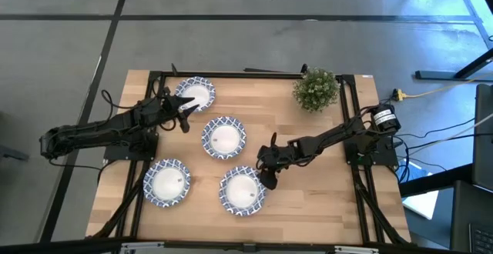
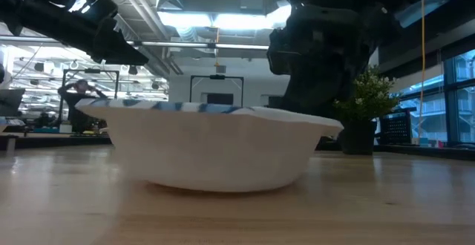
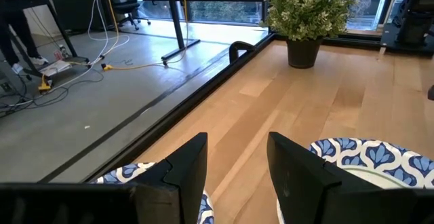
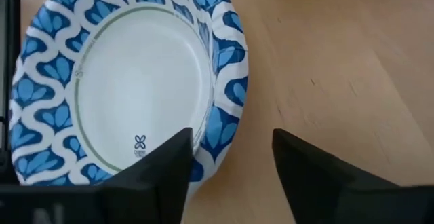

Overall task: Nest bowls inside each other
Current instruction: Stack the white patterned bowl on the other white patterned bowls

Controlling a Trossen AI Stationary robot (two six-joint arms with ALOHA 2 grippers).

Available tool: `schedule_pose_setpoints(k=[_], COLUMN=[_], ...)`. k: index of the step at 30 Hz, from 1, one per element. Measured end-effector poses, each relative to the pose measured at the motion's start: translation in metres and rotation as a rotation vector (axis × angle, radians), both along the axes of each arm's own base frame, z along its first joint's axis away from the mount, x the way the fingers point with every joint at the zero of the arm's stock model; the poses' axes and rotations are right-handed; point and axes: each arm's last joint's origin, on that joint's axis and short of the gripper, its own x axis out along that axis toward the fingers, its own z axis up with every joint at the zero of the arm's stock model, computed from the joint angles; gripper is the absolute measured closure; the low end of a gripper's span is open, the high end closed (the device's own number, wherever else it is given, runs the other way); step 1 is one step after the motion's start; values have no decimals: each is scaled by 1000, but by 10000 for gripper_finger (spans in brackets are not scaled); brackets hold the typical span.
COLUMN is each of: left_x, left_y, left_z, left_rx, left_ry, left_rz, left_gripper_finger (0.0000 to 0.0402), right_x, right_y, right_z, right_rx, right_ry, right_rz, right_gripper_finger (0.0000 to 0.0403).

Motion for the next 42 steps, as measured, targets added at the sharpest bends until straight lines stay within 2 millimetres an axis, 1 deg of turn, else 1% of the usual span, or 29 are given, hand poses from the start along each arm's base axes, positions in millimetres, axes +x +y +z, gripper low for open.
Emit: schedule_pose_setpoints(k=[19, 24, 28, 31, 34, 38, 42], left_x=[0, 0, 0, 0, 0, 0, -1], left_y=[0, 0, 0, 0, 0, 0, 0], left_z=[0, 0, 0, 0, 0, -1, -3], left_rx=[0, 0, 0, 0, 0, -24, -32], left_ry=[0, 0, 0, 0, 0, -3, 17], left_rz=[0, 0, 0, 0, 0, 6, 6], left_gripper_finger=[253, 253, 253, 253, 253, 253, 253], right_x=[0, 1, 2, 9, 18, 32, 45], right_y=[1, 1, 1, 0, -4, -10, -23], right_z=[1, 1, 3, 11, 24, 48, 80], right_rx=[19, 22, 27, 37, 11, -26, -102], right_ry=[-3, -15, -18, -44, -57, -52, -41], right_rz=[19, 19, 22, 37, 53, 101, 139], right_gripper_finger=[359, 388, 395, 393, 393, 395, 394])
